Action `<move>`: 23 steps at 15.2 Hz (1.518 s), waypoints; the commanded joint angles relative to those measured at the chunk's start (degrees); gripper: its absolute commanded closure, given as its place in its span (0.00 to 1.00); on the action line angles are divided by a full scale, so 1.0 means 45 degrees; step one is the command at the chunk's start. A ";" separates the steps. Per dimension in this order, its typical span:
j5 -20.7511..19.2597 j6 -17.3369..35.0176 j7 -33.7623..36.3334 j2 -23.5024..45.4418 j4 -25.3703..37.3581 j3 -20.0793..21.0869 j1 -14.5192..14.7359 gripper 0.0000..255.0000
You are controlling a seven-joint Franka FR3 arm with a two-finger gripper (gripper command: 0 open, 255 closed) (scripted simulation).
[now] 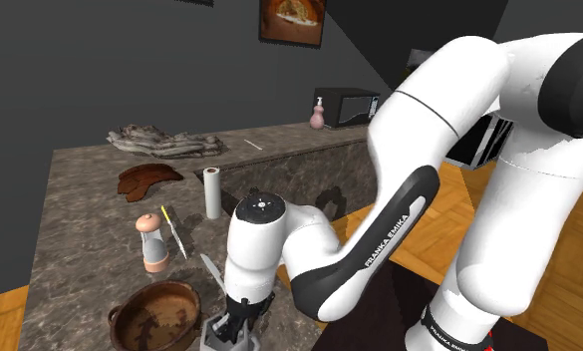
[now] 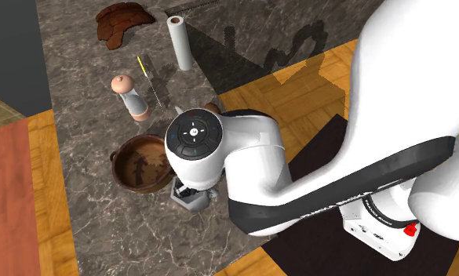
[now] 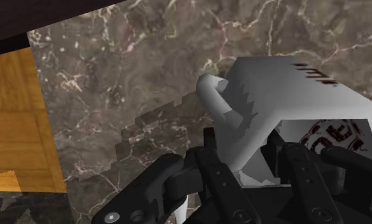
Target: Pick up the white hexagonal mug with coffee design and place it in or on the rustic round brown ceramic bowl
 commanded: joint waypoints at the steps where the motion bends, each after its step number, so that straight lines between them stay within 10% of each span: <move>1: 0.0758 -0.0274 -0.0564 -0.0419 0.0040 0.0158 -0.0081 1.00; 11: 0.3632 -0.2012 -0.2741 -0.2505 0.0415 0.0010 0.0273 1.00; 23: 0.5061 -0.4318 -0.3944 -0.4235 0.1329 -0.0746 0.0808 1.00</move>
